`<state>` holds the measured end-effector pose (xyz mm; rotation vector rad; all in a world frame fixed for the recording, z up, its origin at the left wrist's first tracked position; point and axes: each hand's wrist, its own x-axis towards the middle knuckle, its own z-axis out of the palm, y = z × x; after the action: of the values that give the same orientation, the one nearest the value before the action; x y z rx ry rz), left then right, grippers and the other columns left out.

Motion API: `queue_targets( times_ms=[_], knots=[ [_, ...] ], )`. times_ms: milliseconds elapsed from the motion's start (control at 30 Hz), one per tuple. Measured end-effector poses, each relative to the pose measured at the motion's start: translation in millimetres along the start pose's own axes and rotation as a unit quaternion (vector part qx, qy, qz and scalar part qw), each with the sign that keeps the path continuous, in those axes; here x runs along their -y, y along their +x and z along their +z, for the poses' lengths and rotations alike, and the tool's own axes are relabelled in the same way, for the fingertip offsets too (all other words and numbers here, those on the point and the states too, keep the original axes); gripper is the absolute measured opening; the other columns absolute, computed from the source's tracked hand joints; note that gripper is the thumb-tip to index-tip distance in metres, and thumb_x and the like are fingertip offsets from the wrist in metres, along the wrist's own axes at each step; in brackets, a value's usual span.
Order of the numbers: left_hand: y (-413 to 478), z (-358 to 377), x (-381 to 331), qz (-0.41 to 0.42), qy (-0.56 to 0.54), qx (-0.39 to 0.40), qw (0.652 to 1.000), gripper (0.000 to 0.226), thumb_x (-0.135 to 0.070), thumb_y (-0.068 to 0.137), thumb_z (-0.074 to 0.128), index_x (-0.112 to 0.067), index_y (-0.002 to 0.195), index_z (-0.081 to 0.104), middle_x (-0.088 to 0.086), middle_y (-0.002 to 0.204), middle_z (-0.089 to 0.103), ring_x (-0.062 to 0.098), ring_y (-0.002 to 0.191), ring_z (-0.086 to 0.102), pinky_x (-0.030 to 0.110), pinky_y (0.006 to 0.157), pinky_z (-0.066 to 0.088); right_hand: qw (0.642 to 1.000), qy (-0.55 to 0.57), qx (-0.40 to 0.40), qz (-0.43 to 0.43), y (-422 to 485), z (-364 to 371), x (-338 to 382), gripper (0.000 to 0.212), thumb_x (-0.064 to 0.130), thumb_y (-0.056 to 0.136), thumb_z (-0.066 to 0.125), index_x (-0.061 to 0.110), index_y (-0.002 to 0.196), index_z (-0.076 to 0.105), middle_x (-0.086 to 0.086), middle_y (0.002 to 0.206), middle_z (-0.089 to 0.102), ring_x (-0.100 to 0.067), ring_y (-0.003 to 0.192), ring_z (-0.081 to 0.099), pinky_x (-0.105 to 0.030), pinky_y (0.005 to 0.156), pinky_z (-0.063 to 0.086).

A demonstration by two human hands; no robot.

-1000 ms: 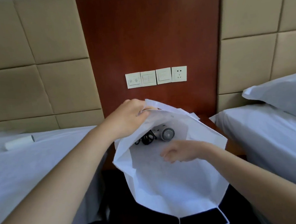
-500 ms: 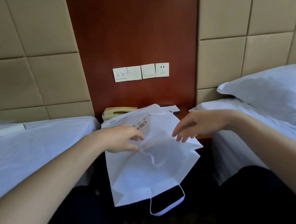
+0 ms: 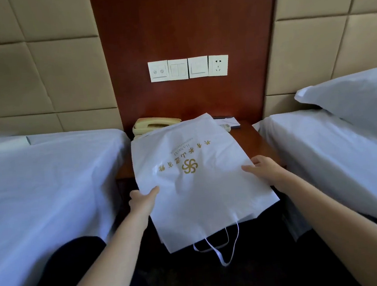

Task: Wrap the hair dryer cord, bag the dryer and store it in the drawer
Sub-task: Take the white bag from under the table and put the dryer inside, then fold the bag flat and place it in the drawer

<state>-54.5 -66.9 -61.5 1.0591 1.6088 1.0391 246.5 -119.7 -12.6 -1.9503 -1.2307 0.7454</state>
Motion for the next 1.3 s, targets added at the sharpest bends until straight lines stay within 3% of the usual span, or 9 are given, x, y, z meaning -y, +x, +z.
queue_targets(
  times_ms=[67, 167, 333, 733, 867, 967, 1033, 1167, 1300],
  knots=[
    [5, 8, 28, -0.045, -0.057, -0.015, 0.997, 0.059, -0.032, 0.087, 0.065, 0.007, 0.126, 0.043, 0.014, 0.128, 0.057, 0.032, 0.118, 0.050, 0.032, 0.095, 0.043, 0.994, 0.106, 0.009, -0.002, 4, 11, -14, 0.037, 0.022, 0.085, 0.067, 0.001, 0.112, 0.054, -0.012, 0.102, 0.063, -0.028, 0.090, 0.063, -0.042, 0.084, 0.053],
    [2, 18, 52, -0.034, -0.097, -0.005, 0.995, 0.030, -0.023, 0.091, 0.061, 0.001, 0.074, 0.053, -0.004, 0.058, 0.060, 0.022, 0.073, 0.050, 0.021, 0.054, 0.038, 0.981, 0.190, 0.038, -0.006, 2, 21, -31, 0.018, 0.013, 0.088, 0.061, 0.000, 0.102, 0.061, -0.009, 0.088, 0.067, -0.019, 0.070, 0.066, -0.033, 0.071, 0.056],
    [16, 20, 71, -0.019, -0.161, -0.017, 0.987, 0.021, -0.025, 0.086, 0.066, -0.012, 0.079, 0.051, 0.012, 0.093, 0.058, 0.022, 0.077, 0.055, 0.031, 0.070, 0.043, 0.958, 0.265, 0.107, 0.033, 3, 32, -53, 0.016, 0.015, 0.090, 0.058, 0.001, 0.092, 0.067, -0.009, 0.079, 0.074, -0.018, 0.063, 0.070, -0.027, 0.059, 0.059],
    [33, 19, 86, -0.002, -0.124, 0.022, 0.992, 0.024, -0.016, 0.092, 0.058, -0.005, 0.112, 0.064, 0.009, 0.107, 0.063, 0.021, 0.100, 0.058, 0.030, 0.086, 0.043, 0.963, 0.246, 0.105, -0.007, 3, 45, -57, 0.015, 0.015, 0.088, 0.060, 0.003, 0.093, 0.068, -0.013, 0.094, 0.071, -0.026, 0.080, 0.068, -0.040, 0.082, 0.054],
    [35, 17, 87, 0.006, -0.110, 0.006, 0.994, 0.027, -0.014, 0.094, 0.054, -0.002, 0.118, 0.061, 0.011, 0.110, 0.063, 0.025, 0.102, 0.059, 0.039, 0.093, 0.045, 0.977, 0.200, 0.065, -0.023, 3, 45, -59, 0.020, 0.018, 0.090, 0.059, 0.003, 0.080, 0.070, -0.011, 0.085, 0.070, -0.017, 0.068, 0.067, -0.034, 0.073, 0.056],
    [30, 14, 88, 0.021, -0.080, -0.009, 0.997, 0.019, -0.016, 0.094, 0.049, -0.007, 0.098, 0.065, 0.009, 0.089, 0.062, 0.023, 0.083, 0.057, 0.034, 0.076, 0.045, 0.990, 0.134, 0.014, -0.041, 6, 42, -61, 0.044, 0.027, 0.085, 0.065, -0.016, 0.080, 0.062, -0.010, 0.075, 0.062, -0.019, 0.069, 0.057, -0.035, 0.065, 0.046],
    [28, 9, 87, 0.025, -0.074, -0.029, 0.997, 0.026, -0.014, 0.092, 0.046, -0.011, 0.066, 0.045, 0.006, 0.064, 0.039, 0.018, 0.059, 0.036, 0.030, 0.056, 0.027, 0.995, 0.087, -0.008, -0.043, 7, 38, -63, 0.054, 0.038, 0.076, 0.065, -0.015, 0.077, 0.058, -0.006, 0.068, 0.056, -0.016, 0.066, 0.052, -0.032, 0.061, 0.039],
    [23, -8, 78, 0.068, -0.015, -0.058, 0.996, 0.029, -0.012, 0.092, 0.044, -0.010, 0.065, 0.034, 0.007, 0.062, 0.027, 0.017, 0.056, 0.023, 0.030, 0.054, 0.017, 0.997, 0.037, -0.039, -0.053, -1, 28, -63, 0.030, 0.023, 0.082, 0.066, 0.012, 0.054, 0.065, 0.005, 0.058, 0.061, -0.011, 0.060, 0.056, -0.026, 0.054, 0.041],
    [16, -25, 68, 0.077, 0.043, -0.072, 0.994, 0.032, -0.018, 0.088, 0.048, -0.011, 0.059, 0.035, 0.007, 0.060, 0.035, 0.020, 0.053, 0.030, 0.031, 0.055, 0.022, 0.997, 0.015, -0.026, -0.068, -11, 27, -60, 0.015, 0.017, 0.082, 0.065, 0.002, 0.077, 0.068, -0.007, 0.075, 0.067, -0.022, 0.073, 0.062, -0.032, 0.065, 0.045]
  ],
)
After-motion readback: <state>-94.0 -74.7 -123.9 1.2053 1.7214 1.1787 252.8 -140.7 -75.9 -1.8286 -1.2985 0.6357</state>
